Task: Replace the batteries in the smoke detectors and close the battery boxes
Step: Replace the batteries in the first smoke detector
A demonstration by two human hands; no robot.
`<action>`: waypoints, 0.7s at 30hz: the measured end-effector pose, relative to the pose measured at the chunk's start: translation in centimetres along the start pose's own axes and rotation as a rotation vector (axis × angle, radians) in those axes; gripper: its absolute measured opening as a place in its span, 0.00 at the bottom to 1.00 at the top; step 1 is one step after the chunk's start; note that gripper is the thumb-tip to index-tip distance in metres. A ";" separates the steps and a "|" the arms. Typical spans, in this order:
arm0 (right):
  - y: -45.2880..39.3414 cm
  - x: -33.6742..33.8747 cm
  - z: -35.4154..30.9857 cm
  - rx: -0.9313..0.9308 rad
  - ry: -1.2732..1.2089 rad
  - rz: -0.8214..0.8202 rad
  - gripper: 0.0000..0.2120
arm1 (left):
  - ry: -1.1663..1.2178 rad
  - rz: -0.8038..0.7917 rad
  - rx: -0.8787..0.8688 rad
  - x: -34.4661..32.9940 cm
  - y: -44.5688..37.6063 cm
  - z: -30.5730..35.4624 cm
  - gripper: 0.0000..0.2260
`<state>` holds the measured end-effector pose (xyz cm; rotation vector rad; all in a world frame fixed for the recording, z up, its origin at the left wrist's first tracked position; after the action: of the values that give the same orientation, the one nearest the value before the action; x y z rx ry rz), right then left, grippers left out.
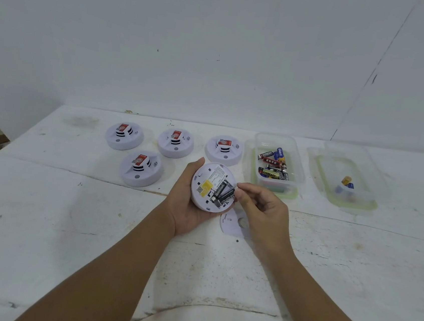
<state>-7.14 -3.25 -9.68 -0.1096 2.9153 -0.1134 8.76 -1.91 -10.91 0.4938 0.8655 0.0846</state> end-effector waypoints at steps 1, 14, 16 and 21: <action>0.1 0.1 -0.1 0.025 0.006 0.020 0.07 | 0.001 -0.001 0.000 -0.1 0.0 0.0 0.26; 0.7 -0.8 -1.6 0.266 0.384 0.015 0.04 | -0.006 -0.018 0.028 -0.1 0.0 -0.2 0.25; 0.7 -1.0 -1.8 0.339 0.463 0.019 0.04 | -0.011 -0.015 0.033 0.0 0.0 -0.3 0.25; 0.7 -1.3 -1.6 0.396 0.606 0.019 0.03 | -0.023 -0.001 0.034 0.2 -0.1 -0.2 0.26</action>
<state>-6.33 -2.35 -7.87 0.0258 3.4053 -0.8509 8.78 -1.85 -11.18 0.5246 0.8456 0.0629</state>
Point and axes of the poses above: each hand's wrist, its own y-axis away from the middle knuckle, its own x-axis out of the back of the hand, z = x × y, the point moved 7 cm from there along -y, towards the middle knuckle, and after that the axes turned 1 degree about z, right-handed, at the moved point
